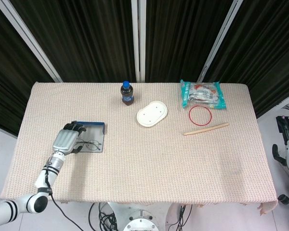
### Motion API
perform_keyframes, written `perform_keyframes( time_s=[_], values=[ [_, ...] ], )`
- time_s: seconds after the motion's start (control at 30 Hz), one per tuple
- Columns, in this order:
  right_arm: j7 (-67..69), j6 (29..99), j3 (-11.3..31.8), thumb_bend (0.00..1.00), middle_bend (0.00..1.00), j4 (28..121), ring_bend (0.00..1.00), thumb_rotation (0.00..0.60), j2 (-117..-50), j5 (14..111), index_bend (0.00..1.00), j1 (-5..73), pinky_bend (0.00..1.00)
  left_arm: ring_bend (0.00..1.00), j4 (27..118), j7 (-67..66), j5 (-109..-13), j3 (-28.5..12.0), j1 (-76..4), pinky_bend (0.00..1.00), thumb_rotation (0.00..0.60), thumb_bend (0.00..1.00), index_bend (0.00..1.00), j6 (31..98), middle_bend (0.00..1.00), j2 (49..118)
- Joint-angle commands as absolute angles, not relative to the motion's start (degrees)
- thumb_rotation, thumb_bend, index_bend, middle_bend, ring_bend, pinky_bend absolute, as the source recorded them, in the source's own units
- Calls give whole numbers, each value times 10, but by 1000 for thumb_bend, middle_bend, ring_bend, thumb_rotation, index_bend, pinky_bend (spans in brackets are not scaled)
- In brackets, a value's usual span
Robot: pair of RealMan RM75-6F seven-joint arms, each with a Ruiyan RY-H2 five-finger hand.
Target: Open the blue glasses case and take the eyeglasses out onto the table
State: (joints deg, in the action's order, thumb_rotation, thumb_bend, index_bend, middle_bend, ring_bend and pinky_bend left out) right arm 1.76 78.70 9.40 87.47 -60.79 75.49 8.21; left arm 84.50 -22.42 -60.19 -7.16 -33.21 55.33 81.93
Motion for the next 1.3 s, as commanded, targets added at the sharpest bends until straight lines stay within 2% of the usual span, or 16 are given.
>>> perform_keyframes(
  time_s=[0.03, 0.63, 1.3],
  values=[
    [16, 786, 93, 473, 0, 876, 0, 600, -608, 755, 0, 82, 0, 2, 853, -226, -596, -68, -329, 127, 600, 295, 272, 555, 120, 818],
    [14, 782, 92, 472, 0, 874, 0, 600, -611, 754, 0, 85, 0, 2, 793, -206, -592, -75, -352, 125, 600, 307, 324, 538, 127, 863],
    [15, 778, 89, 473, 0, 868, 0, 600, -614, 752, 0, 84, 0, 3, 757, -190, -581, -74, -360, 120, 600, 314, 409, 522, 141, 884]
  ],
)
